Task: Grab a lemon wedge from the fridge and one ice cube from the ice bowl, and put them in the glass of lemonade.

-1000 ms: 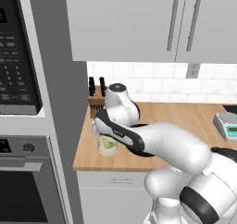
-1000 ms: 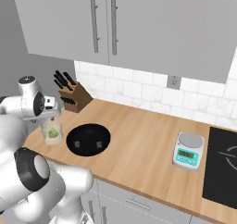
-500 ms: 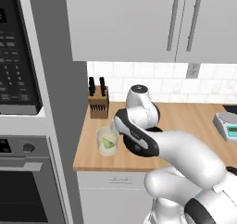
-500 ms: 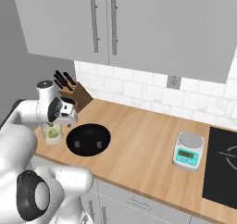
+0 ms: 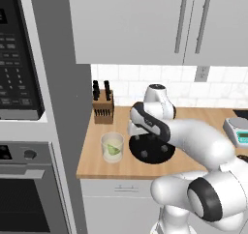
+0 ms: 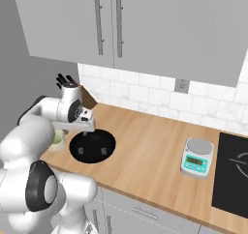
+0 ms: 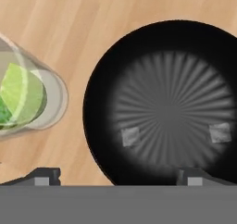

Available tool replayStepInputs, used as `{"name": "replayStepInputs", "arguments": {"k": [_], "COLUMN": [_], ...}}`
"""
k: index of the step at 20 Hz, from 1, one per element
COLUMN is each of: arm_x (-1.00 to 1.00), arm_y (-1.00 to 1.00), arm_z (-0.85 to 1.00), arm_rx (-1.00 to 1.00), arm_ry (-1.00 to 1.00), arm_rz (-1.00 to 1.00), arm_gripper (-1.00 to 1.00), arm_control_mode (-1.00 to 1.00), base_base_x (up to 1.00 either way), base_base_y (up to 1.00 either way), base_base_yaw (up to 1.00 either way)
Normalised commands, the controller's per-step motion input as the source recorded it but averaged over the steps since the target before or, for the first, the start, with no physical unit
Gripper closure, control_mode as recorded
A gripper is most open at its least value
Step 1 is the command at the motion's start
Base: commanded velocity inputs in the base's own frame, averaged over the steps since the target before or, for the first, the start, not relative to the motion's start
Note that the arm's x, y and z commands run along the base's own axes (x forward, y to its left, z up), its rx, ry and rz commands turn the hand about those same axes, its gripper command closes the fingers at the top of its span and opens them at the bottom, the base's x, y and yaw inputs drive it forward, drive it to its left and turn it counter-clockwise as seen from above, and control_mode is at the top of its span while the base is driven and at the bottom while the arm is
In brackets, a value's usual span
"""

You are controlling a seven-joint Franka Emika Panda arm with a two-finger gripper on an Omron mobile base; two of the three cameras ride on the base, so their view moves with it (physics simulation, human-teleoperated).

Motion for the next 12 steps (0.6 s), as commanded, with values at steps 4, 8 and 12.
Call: {"name": "replayStepInputs", "arguments": {"k": [4, 8, 12], "arm_x": [0.0, 0.0, -0.08], "arm_y": [-0.09, -0.17, -0.07], "arm_z": [-0.57, -0.5, -0.42], "arm_rx": [-0.01, 0.0, -0.02], "arm_ry": [0.0, 0.0, -0.04], "arm_rz": [0.0, 0.0, 0.0], "arm_gripper": [-1.0, -1.0, -1.0], "arm_control_mode": [-1.0, -1.0, -1.0], "base_base_x": [0.0, 0.0, 0.0], "base_base_y": [0.0, 0.0, 0.0], "base_base_yaw": [0.0, 0.0, 0.0]}}
